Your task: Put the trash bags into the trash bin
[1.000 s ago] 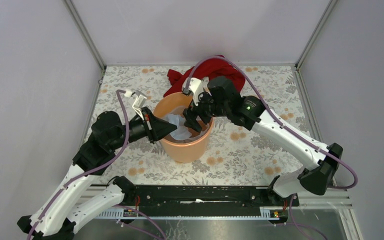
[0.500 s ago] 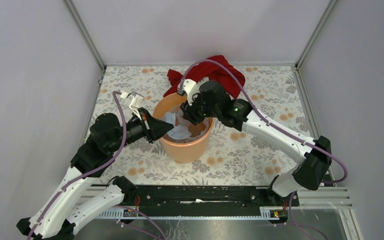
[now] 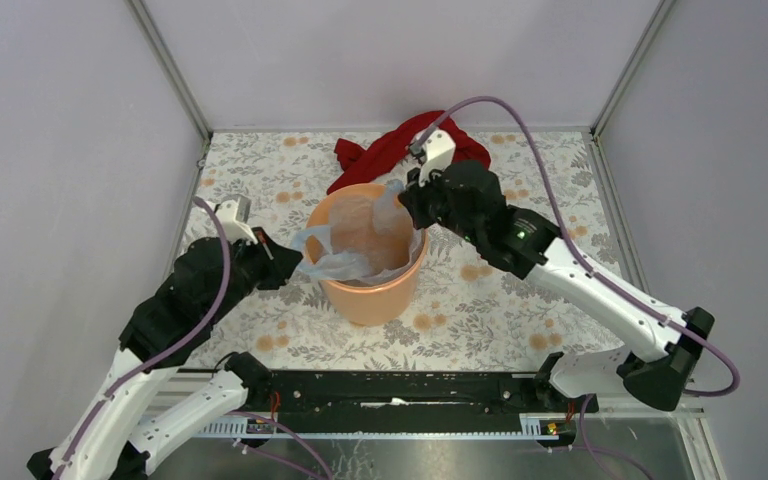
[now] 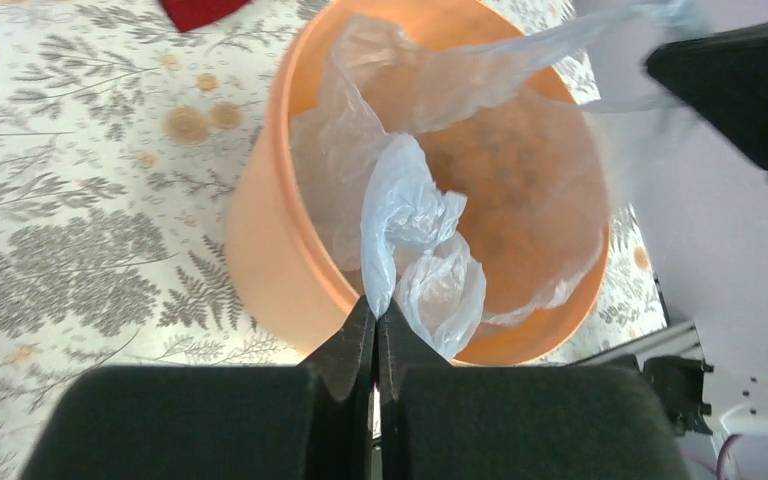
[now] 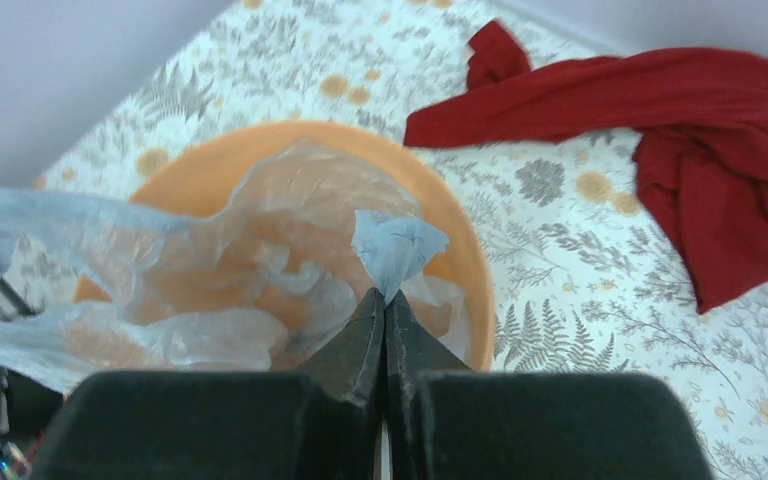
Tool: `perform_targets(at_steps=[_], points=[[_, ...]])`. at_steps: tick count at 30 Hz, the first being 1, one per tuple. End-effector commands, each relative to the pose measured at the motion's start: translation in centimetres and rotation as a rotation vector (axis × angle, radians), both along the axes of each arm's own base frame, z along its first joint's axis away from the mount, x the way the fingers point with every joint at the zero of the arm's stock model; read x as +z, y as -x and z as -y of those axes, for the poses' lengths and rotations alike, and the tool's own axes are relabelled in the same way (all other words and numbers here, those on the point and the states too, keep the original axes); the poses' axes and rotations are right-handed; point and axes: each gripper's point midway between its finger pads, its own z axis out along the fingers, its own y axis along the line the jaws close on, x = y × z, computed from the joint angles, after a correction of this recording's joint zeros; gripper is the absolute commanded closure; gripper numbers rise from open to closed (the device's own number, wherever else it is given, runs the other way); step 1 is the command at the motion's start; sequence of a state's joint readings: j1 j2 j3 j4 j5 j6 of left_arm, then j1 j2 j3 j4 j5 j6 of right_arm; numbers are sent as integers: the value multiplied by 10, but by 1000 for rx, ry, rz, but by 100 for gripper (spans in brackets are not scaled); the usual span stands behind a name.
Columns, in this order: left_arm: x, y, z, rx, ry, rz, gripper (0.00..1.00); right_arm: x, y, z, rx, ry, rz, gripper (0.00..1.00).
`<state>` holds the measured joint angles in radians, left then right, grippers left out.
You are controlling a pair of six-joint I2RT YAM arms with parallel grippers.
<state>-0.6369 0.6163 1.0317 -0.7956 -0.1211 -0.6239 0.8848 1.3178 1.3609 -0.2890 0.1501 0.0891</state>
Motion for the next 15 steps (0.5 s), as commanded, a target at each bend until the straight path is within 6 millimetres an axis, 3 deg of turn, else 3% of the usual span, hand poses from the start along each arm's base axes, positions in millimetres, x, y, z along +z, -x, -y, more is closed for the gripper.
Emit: perform_targets(at_steps=[1,3,11,15], points=[[21,4,-34,175,17,-3,100,49,-8,28,-186,-104,52,100],[12,11,-46,246,24,-71,100,49,-9,40,-231,-90,60,100],[-3,28,-46,236,75,-137,100,61,2,79,-333,-106,82,98],[-3,32,-52,258,73,-146,100,51,11,98,-373,-89,74,97]])
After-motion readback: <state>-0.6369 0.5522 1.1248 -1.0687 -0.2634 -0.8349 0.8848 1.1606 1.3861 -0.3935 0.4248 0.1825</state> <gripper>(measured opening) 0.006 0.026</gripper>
